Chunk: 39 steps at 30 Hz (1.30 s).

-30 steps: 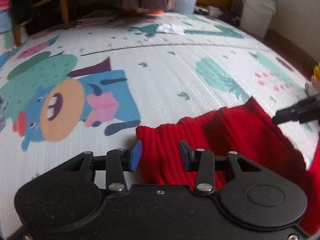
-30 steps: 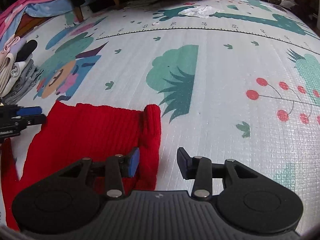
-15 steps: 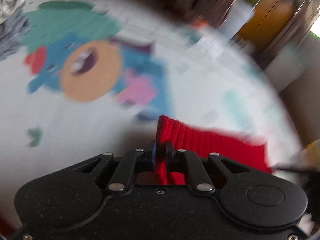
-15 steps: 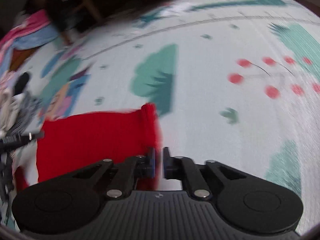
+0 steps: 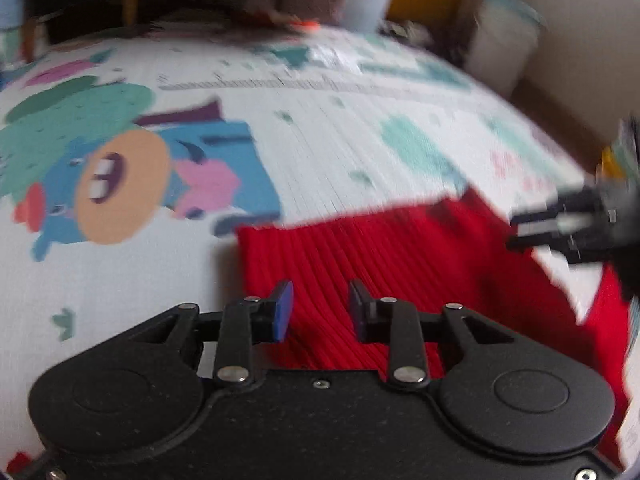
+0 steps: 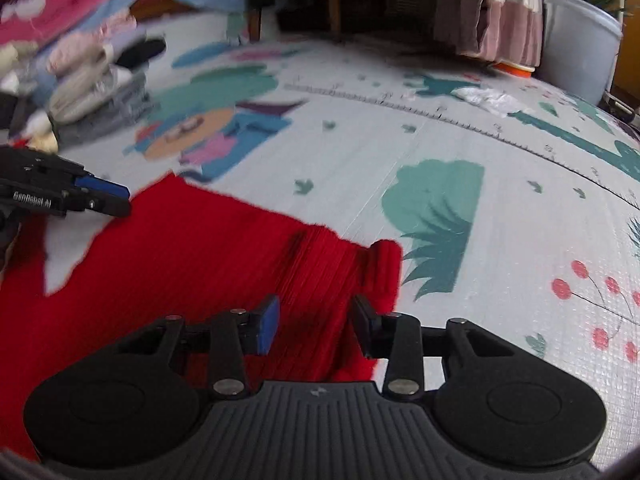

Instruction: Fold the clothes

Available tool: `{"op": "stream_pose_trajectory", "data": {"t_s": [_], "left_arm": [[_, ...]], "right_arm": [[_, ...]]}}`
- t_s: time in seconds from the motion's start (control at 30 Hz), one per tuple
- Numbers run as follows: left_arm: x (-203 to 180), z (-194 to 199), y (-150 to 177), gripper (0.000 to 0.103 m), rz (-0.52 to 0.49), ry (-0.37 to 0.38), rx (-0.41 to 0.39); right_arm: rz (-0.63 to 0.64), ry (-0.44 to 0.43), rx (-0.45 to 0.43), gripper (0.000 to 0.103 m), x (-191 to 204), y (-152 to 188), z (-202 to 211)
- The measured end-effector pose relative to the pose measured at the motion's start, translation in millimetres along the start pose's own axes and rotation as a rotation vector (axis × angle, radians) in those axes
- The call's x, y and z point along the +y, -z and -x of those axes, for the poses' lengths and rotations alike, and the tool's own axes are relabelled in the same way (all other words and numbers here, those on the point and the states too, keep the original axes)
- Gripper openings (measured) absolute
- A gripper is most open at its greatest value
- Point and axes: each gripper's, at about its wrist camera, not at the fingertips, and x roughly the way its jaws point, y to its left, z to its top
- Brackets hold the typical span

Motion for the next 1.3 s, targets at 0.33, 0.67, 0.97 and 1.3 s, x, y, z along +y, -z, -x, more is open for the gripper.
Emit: {"op": "stream_pose_trajectory", "data": {"t_s": [0.33, 0.67, 0.97, 1.3], "left_arm": [[-29, 22, 3, 0.035, -0.211, 0.007, -0.074], [-37, 62, 55, 0.035, -0.197, 0.002, -0.05], [-81, 83, 124, 0.031, -0.44, -0.016, -0.025], [-95, 96, 128, 0.032, -0.322, 0.001, -0.005]], "right_arm": [[0.01, 0.129, -0.002, 0.038, -13, 13, 20], [0.024, 0.082, -0.001, 0.042, 0, 15, 42], [0.211, -0.13, 0.145, 0.041, 87, 113, 105], [0.135, -0.041, 0.116, 0.047, 85, 137, 151]]}}
